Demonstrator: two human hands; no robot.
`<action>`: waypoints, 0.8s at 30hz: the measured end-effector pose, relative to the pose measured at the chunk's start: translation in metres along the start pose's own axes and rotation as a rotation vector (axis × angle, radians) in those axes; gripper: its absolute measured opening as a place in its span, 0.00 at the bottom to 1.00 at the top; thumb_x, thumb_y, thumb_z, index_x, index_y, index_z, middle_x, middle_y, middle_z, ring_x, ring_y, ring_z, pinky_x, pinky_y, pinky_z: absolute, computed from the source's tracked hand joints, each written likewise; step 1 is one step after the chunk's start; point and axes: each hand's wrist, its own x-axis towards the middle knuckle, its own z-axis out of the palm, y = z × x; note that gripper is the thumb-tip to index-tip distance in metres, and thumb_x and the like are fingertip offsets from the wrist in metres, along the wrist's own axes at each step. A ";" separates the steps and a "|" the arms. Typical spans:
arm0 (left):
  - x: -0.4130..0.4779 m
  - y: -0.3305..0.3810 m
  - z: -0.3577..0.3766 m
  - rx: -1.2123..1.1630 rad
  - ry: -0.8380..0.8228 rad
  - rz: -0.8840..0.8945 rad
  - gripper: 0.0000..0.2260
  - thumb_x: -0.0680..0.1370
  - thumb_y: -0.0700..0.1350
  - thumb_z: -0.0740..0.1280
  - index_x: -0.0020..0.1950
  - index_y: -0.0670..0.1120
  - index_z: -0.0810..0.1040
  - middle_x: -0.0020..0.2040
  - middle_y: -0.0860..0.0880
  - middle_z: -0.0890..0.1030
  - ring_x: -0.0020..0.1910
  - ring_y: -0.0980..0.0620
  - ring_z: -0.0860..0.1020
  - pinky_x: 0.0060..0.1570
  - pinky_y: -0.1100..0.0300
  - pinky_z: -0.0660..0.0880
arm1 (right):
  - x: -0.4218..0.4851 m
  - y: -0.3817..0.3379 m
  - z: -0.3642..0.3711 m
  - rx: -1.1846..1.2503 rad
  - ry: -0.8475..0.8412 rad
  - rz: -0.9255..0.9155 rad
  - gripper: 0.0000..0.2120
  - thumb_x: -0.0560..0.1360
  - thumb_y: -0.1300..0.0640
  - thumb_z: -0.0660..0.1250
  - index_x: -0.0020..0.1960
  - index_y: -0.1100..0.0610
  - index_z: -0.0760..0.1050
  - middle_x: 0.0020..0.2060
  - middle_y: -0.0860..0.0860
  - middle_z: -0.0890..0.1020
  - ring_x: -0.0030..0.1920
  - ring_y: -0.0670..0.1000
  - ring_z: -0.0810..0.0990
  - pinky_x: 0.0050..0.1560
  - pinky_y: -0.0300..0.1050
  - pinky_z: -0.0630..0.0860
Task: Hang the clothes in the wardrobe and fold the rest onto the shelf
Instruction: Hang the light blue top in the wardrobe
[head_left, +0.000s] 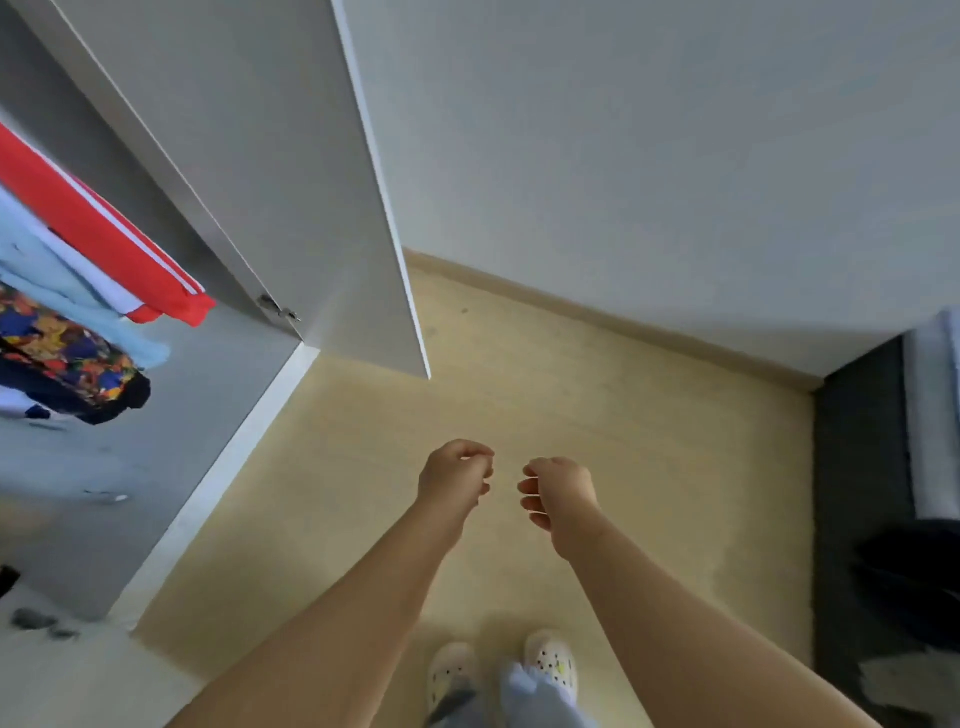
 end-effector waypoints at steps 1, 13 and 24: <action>-0.008 -0.006 0.013 0.018 -0.015 -0.003 0.09 0.76 0.41 0.61 0.40 0.51 0.77 0.37 0.52 0.78 0.32 0.55 0.74 0.32 0.63 0.69 | -0.001 0.011 -0.016 0.019 0.018 0.013 0.08 0.76 0.61 0.57 0.40 0.57 0.71 0.32 0.52 0.75 0.29 0.50 0.72 0.32 0.40 0.67; -0.101 -0.053 0.242 0.121 -0.066 -0.015 0.09 0.77 0.42 0.62 0.39 0.52 0.76 0.36 0.52 0.77 0.31 0.55 0.74 0.31 0.63 0.68 | 0.003 0.126 -0.255 0.141 0.094 0.061 0.08 0.76 0.62 0.57 0.40 0.57 0.71 0.31 0.51 0.75 0.29 0.49 0.71 0.31 0.39 0.66; -0.174 -0.074 0.444 0.196 -0.141 -0.051 0.11 0.76 0.40 0.63 0.36 0.51 0.75 0.33 0.52 0.77 0.29 0.55 0.73 0.28 0.64 0.66 | 0.018 0.199 -0.461 0.183 0.209 0.106 0.09 0.76 0.63 0.56 0.38 0.56 0.70 0.31 0.52 0.74 0.28 0.50 0.70 0.28 0.38 0.65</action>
